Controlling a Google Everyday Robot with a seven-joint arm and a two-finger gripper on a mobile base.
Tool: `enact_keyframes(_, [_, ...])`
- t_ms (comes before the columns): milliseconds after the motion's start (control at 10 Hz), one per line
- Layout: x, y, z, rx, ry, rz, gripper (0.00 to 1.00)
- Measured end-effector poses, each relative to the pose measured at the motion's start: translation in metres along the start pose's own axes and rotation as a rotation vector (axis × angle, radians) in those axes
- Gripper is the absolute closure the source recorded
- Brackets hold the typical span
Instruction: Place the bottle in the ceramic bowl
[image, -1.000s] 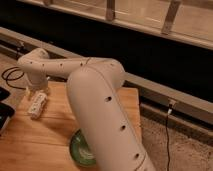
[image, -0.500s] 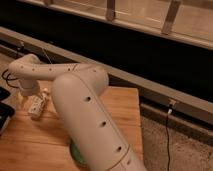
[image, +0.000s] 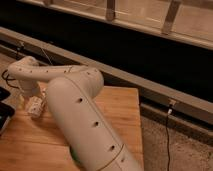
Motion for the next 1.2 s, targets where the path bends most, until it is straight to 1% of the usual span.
enact_keyframes(100, [-0.002,-0.008,0.001,0.017,0.002,0.016,0.35])
enact_keyframes(200, [-0.003,-0.008,0.005,0.023,0.008,0.026,0.35])
enact_keyframes(400, [-0.006,-0.015,0.016,0.027,0.021,0.051,0.35])
enact_keyframes(500, [-0.009,-0.013,0.021,0.027,0.028,0.055,0.35])
enact_keyframes(600, [-0.012,-0.006,0.027,0.024,0.038,0.049,0.35])
enact_keyframes(700, [-0.013,-0.006,0.030,0.025,0.050,0.050,0.35])
enact_keyframes(800, [-0.012,-0.006,0.037,0.018,0.063,0.055,0.35])
enact_keyframes(900, [-0.013,-0.001,0.045,0.006,0.076,0.056,0.35])
enact_keyframes(1200, [-0.009,0.007,0.067,-0.011,0.119,0.060,0.35])
